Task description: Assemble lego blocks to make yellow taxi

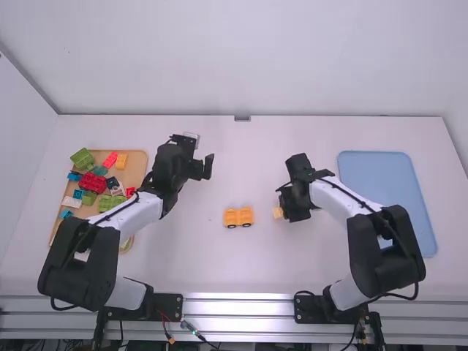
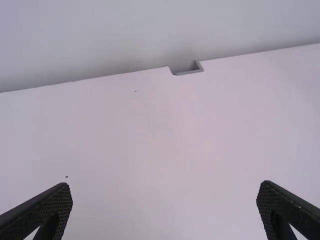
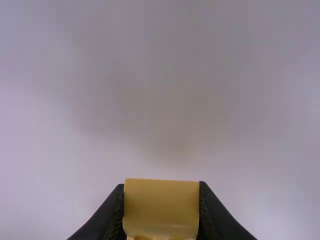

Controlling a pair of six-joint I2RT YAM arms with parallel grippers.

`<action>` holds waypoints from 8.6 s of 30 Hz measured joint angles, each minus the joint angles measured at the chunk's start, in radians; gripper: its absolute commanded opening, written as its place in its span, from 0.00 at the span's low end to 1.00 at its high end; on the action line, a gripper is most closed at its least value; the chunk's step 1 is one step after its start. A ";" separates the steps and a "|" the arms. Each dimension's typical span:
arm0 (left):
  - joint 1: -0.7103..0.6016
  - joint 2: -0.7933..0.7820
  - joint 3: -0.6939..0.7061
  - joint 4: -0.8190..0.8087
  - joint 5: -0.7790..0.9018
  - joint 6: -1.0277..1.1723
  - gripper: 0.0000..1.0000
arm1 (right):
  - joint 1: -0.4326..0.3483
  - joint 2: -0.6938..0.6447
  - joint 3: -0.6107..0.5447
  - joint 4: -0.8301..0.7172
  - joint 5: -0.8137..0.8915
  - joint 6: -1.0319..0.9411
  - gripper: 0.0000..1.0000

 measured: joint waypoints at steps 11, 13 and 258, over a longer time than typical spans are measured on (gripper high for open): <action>0.000 0.000 0.000 -0.011 0.000 -0.001 0.99 | 0.003 0.000 -0.150 0.261 -0.035 0.081 0.00; 0.000 0.000 0.000 -0.011 0.000 -0.001 0.99 | 0.003 0.000 -0.161 0.276 -0.035 0.087 0.06; -0.098 0.467 -0.106 0.077 0.876 0.912 0.52 | 0.026 0.207 -0.134 0.488 -0.731 -2.752 0.00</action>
